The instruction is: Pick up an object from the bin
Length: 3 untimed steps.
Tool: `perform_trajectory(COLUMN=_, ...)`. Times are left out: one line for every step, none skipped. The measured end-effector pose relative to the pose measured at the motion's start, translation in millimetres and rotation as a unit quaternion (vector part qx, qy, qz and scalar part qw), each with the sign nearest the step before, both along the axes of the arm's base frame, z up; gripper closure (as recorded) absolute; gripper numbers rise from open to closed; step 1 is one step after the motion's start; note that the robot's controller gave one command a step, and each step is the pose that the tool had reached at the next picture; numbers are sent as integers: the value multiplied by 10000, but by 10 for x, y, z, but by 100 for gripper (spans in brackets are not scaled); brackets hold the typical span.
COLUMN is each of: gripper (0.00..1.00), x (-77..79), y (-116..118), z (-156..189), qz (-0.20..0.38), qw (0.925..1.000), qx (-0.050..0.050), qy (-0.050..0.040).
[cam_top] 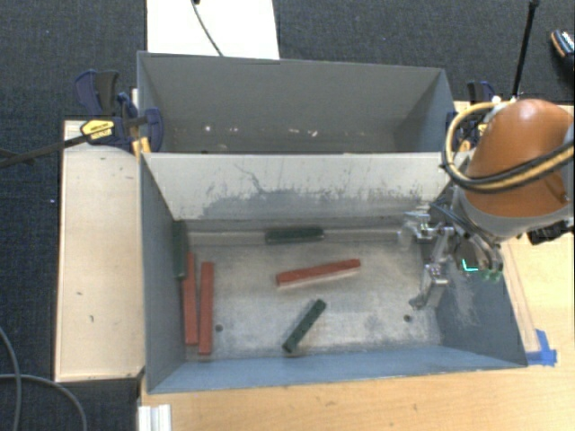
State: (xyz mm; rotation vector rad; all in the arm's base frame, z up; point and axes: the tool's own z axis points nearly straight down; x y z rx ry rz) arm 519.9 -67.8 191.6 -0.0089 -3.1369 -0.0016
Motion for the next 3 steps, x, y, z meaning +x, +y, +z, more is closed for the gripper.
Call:
perform_trajectory(gripper=0, x=621, y=539, z=-1238, qz=1365, qw=9906, qx=7, qy=-28)
perform_trajectory(gripper=100, x=631, y=525, z=-1208, qz=1363, qw=9907, qx=-2, qy=-47)
perform_trajectory(gripper=100, x=669, y=392, z=209, qz=1415, qw=9899, qx=-16, qy=-82)
